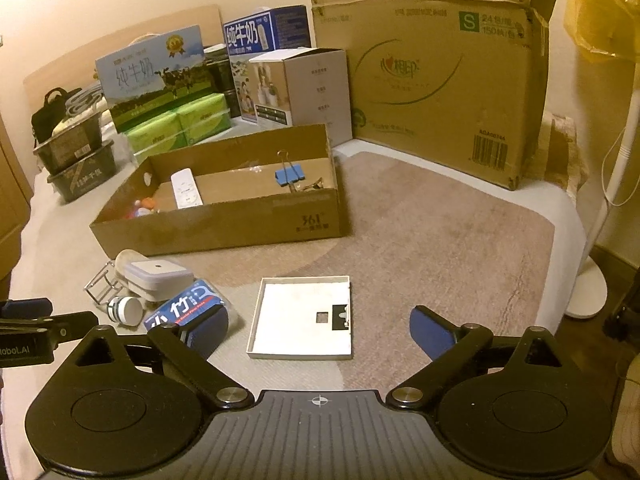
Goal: Organize rigid objects
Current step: 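Move the left tool to the blue toothpick box while the right tool approaches the white square tray, then grasp the toothpick box with the left tool while the right tool closes on the white tray edge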
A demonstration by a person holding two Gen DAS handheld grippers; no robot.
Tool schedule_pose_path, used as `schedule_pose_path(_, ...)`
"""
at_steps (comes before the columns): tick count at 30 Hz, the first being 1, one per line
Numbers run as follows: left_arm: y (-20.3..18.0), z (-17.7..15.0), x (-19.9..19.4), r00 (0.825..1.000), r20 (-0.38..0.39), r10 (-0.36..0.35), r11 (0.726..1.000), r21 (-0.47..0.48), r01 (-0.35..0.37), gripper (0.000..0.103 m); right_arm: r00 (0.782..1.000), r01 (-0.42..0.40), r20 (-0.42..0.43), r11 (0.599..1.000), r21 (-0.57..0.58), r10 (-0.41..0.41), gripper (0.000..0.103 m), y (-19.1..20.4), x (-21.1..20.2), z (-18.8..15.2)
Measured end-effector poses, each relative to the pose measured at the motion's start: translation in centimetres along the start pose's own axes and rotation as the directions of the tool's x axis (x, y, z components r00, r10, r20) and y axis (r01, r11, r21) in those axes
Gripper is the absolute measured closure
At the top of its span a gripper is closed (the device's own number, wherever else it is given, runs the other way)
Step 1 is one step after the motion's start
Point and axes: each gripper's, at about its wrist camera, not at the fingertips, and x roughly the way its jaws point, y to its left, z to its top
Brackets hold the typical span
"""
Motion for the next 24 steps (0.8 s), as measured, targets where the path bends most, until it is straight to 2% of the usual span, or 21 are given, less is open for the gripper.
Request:
schedule_pose_path(5,-0.1,0.0,0.1,0.999,-0.003,-0.035,0.999,-0.009,0.035,0.019,1.0,0.005,-0.004,1.0,0.003,-0.005,0.006,-0.2,0.0,-0.2)
schedule_pose_path(9,-0.7,-0.1,0.5,0.998,-0.017,-0.066,0.998,0.022,0.066,0.019,1.0,0.004,-0.006,1.0,0.006,-0.004,0.006,-0.2,0.1,-0.2)
schedule_pose_path(13,-1.3,-0.1,1.2,0.991,-0.034,-0.131,0.99,0.041,0.132,0.019,1.0,0.006,-0.014,1.0,0.006,-0.006,0.006,-0.5,0.4,-0.3)
schedule_pose_path(18,-2.6,-0.3,2.6,0.986,-0.045,-0.163,0.98,0.104,0.167,0.02,1.0,0.011,-0.027,1.0,0.012,-0.011,0.006,-0.9,1.0,-0.5)
schedule_pose_path(24,-3.6,-0.6,5.0,0.979,-0.069,-0.191,0.965,0.171,0.201,0.029,0.999,0.017,-0.043,1.0,0.026,-0.016,0.006,-1.8,1.9,-0.7)
